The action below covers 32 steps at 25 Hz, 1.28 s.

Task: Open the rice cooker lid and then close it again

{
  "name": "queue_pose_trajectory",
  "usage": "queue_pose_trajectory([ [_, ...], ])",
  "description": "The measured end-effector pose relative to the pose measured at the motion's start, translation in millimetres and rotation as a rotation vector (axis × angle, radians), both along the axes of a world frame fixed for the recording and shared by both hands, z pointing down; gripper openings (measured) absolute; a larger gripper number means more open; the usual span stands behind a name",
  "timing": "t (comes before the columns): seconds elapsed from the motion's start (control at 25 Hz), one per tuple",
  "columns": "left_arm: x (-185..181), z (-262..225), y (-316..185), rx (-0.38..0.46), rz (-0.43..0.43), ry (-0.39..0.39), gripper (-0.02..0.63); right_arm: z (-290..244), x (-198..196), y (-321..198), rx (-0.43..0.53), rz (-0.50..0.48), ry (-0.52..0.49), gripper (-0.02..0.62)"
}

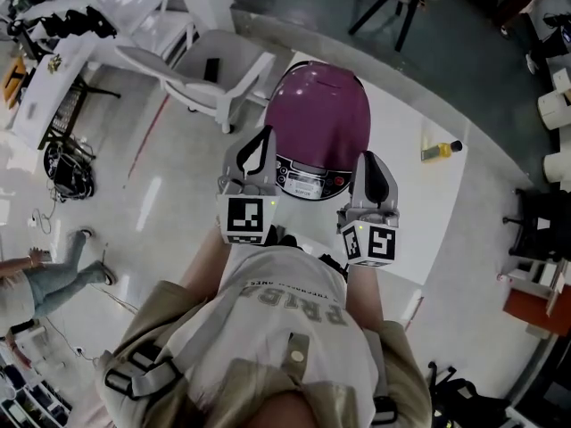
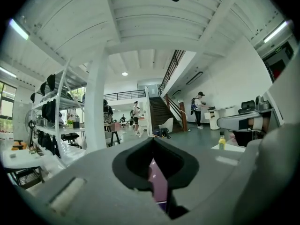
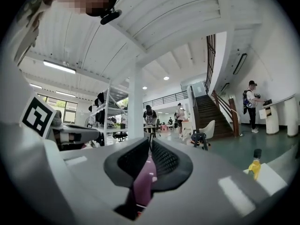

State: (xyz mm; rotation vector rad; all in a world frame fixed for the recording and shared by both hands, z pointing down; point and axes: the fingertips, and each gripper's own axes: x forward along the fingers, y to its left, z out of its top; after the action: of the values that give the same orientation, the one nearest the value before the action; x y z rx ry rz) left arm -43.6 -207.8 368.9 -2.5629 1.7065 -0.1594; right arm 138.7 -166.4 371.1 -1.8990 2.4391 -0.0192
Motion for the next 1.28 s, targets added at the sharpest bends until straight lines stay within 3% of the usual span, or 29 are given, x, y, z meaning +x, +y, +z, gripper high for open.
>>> queue_pose_trajectory([
  [0.12,0,-4,3,0.020,-0.009,-0.002,0.008,-2,1,2,0.010,0.021,0.010,0.002],
  [0.6,-1,-5,5,0.024,-0.004,-0.024,0.008,-10,3,6,0.037,0.046,0.016,0.002],
  [1.28,9,-2,7,0.019,0.026,-0.049,0.008,-15,-6,6,0.066,0.057,0.119,0.000],
])
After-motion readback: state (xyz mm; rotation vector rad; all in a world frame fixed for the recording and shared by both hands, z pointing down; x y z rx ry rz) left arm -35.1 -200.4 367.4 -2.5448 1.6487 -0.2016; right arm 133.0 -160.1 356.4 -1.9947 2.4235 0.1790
